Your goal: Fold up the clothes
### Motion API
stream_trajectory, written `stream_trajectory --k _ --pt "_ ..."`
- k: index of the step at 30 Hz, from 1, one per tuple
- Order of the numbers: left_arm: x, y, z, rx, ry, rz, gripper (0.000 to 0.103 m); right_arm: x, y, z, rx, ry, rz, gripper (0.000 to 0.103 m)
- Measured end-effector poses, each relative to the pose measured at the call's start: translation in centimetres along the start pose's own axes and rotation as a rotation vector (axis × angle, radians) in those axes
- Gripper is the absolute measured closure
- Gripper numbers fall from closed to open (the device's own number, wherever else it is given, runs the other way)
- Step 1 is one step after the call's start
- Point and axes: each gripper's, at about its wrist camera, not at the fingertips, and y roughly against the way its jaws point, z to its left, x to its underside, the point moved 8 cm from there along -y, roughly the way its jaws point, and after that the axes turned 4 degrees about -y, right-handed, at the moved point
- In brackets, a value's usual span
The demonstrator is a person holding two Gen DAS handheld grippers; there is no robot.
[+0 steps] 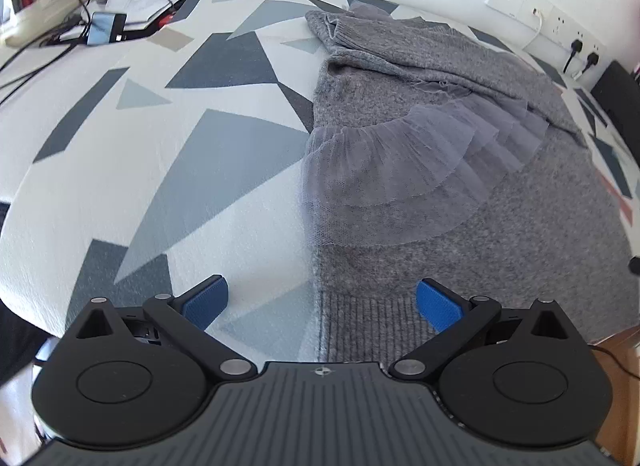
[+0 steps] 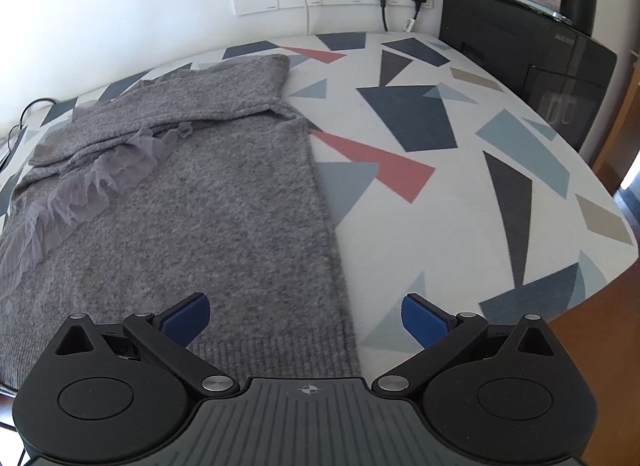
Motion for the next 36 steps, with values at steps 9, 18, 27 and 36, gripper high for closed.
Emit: stream_trajectory --k 9,18,27,36 --pt "-0.1 -0.6 -0.5 -0.076 -0.048 0.036 0.0 0.6 -0.9 -1.2 -0.009 -0.025 0.018 0.001" --pt "0.2 -0.5 -1.1 -0.061 -0.094 0.04 0.0 1.2 -2.1 -0.6 0.017 0.05 0.007 0.001" --pt "-0.8 -1.0 -1.2 -0.043 -0.122 0.007 0.002 1.9 -1.6 -0.3 -0.033 0.095 -0.002 0.004" --pt "-0.8 0.1 -3.6 0.048 -0.197 -0.03 0.07 3.1 0.2 -0.3 -0.086 0.093 -0.038 0.041"
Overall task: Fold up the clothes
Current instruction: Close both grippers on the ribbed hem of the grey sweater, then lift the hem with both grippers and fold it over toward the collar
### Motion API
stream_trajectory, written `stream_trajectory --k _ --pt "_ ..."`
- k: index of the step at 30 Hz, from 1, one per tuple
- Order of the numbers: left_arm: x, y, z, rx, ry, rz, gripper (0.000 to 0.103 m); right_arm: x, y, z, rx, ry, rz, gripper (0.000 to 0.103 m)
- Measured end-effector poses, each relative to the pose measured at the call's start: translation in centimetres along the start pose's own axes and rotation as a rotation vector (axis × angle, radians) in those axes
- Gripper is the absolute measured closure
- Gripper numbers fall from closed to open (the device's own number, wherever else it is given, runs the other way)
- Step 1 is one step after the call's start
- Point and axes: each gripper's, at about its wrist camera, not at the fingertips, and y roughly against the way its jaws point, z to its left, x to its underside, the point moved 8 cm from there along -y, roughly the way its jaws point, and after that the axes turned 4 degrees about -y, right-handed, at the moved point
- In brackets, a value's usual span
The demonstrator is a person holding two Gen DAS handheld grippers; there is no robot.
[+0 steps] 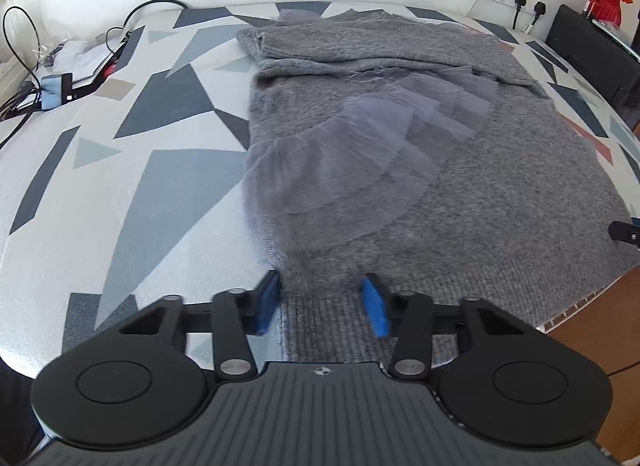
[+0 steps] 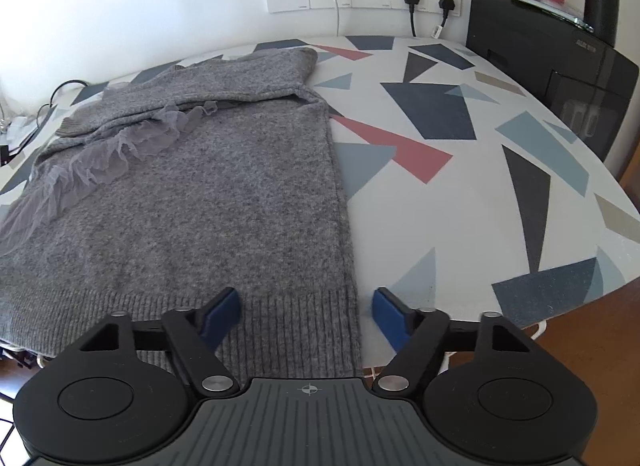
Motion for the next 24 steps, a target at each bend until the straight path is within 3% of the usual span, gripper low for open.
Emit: stream_trajectory --k 1,2,3,5,7,15,24 --pt "-0.2 -0.1 -0.2 0.018 0.01 0.001 0.083 -0.1 0.1 0.1 0.003 0.004 -0.008 0.047" --pt "-0.3 -0.2 -0.3 0.032 0.029 0.007 0.089 -0.1 0.2 0.3 0.005 0.008 -0.016 0.053" --pt "-0.4 -0.2 -0.4 0.046 0.048 0.013 0.091 -0.2 0.3 0.4 0.006 0.012 -0.022 0.06" --pt "-0.5 -0.3 -0.3 0.048 0.076 0.021 0.092 -0.4 0.3 1.0 -0.02 0.013 -0.018 0.085" --pt "-0.2 0.0 -0.1 0.055 0.096 0.019 0.093 -0.7 0.2 1.4 -0.031 0.009 -0.003 0.091" --pt "1.5 3.0 0.2 0.094 0.107 -0.012 0.094 -0.5 2.2 1.0 -0.05 0.006 -0.007 0.093" --pt "4.2 7.0 0.3 0.155 0.165 -0.038 0.094 2.4 7.1 1.1 -0.09 0.029 0.024 0.093"
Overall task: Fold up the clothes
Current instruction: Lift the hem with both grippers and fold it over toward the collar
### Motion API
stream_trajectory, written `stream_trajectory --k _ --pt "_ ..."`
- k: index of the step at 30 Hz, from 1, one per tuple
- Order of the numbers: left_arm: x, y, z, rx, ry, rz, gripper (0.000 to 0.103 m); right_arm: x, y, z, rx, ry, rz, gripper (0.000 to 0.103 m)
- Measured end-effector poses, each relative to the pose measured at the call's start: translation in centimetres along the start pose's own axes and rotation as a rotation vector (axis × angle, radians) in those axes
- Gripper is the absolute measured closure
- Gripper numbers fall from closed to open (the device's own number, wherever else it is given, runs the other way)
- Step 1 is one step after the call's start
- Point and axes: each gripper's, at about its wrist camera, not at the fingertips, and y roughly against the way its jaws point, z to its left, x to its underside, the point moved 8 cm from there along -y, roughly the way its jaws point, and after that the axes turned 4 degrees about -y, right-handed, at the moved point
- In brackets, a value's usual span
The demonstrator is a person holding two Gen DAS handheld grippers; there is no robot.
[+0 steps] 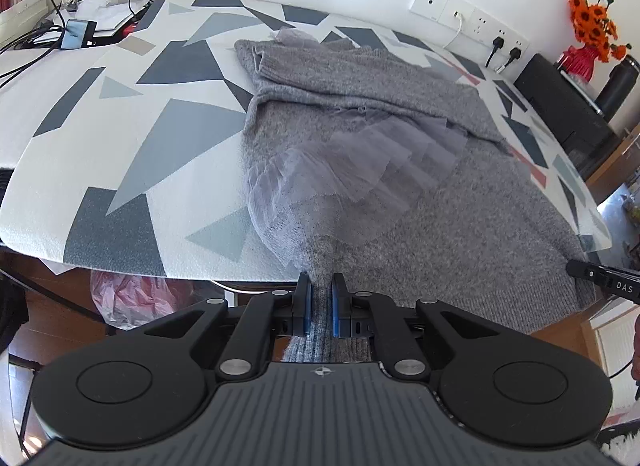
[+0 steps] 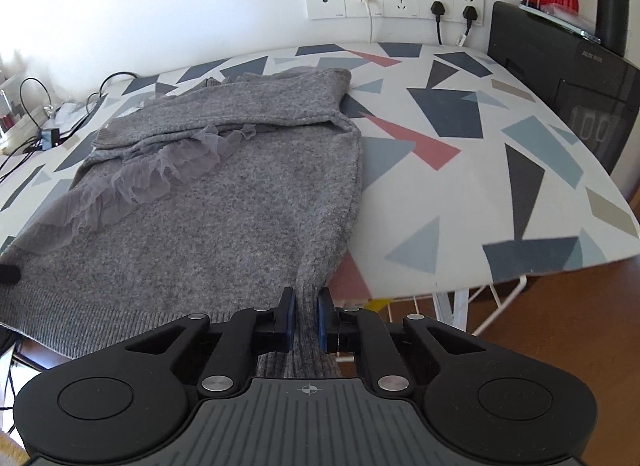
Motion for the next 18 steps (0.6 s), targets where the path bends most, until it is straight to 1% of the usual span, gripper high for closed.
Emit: stream_trajectory --k 3,5,10,13,16,18 --pt "-0.9 0.7 -0.3 0.013 0.003 -0.018 0.094 -0.7 1.2 0.0 -0.011 -0.047 -0.031 0.093" --pt "-2.4 1.5 -0.5 0.027 0.007 -0.062 0.094 -1.9 1.9 -0.1 -0.023 -0.082 -0.06 0.094" --pt "-6.9 3.2 -0.9 0.037 0.033 -0.166 0.094 -6.6 3.3 0.3 -0.056 -0.127 -0.161 0.094" --pt "-9.4 3.1 -0.1 0.032 0.094 -0.191 0.094 -9.8 3.8 0.4 -0.067 -0.147 -0.218 0.094" --pt "-11.8 2.7 1.1 0.029 0.168 -0.204 0.094 -13.0 3.6 0.5 -0.069 -0.163 -0.254 0.094" --pt "-13.3 2.2 1.8 0.018 0.196 -0.211 0.094 -15.0 3.2 0.7 -0.075 -0.168 -0.273 0.094"
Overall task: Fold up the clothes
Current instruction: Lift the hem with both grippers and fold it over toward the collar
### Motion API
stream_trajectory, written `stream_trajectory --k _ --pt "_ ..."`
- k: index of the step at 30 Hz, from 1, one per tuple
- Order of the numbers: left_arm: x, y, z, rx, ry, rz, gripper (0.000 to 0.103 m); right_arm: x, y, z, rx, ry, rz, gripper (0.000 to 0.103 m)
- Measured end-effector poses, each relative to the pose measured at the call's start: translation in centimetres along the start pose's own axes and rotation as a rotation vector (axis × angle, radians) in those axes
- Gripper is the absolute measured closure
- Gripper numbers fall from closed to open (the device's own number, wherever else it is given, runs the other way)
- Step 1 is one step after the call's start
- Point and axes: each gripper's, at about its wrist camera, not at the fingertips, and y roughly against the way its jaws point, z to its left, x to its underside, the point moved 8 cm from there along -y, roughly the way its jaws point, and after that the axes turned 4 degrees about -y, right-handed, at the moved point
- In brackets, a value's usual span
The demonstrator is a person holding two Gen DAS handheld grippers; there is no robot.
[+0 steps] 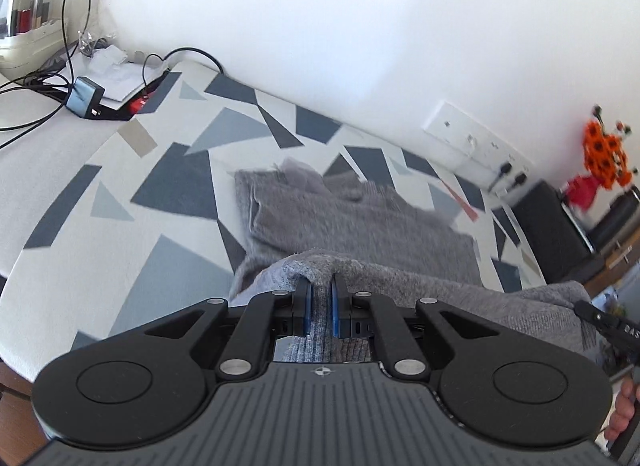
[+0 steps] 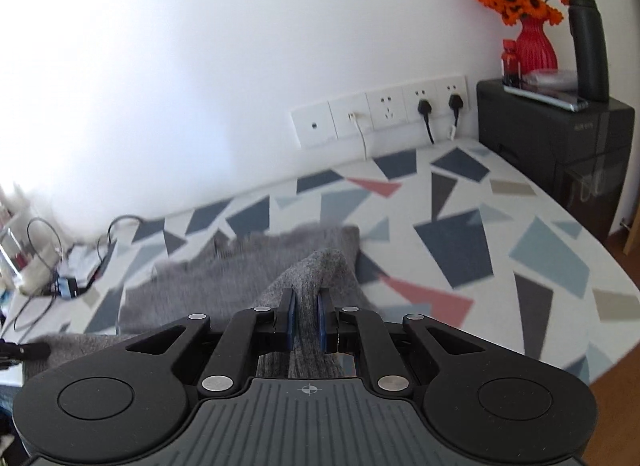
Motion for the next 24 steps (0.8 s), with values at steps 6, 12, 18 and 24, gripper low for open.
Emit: stream_trajectory --k 6,12,18,24 --pt "-3.8 -3.3 -0.3 -0.041 -0.02 -0.009 0.094 -4.6 -4.4 0.5 -0.029 -0.013 -0.021 0.094" --pt "-6.2 -9.2 0.5 -0.121 -0.021 0.063 0.093 -5.5 -11.9 0.2 -0.015 -0.02 0.063 0.094" --pt "-8.4 -14.6 1.2 -0.194 -0.004 0.125 0.093 -6.3 -18.9 0.0 -0.006 -0.011 0.15 0.094" --pt "-7.4 -20.4 2.5 -0.289 -0.007 0.22 0.092 -6.3 -25.2 -0.9 0.04 0.021 0.236 0.094"
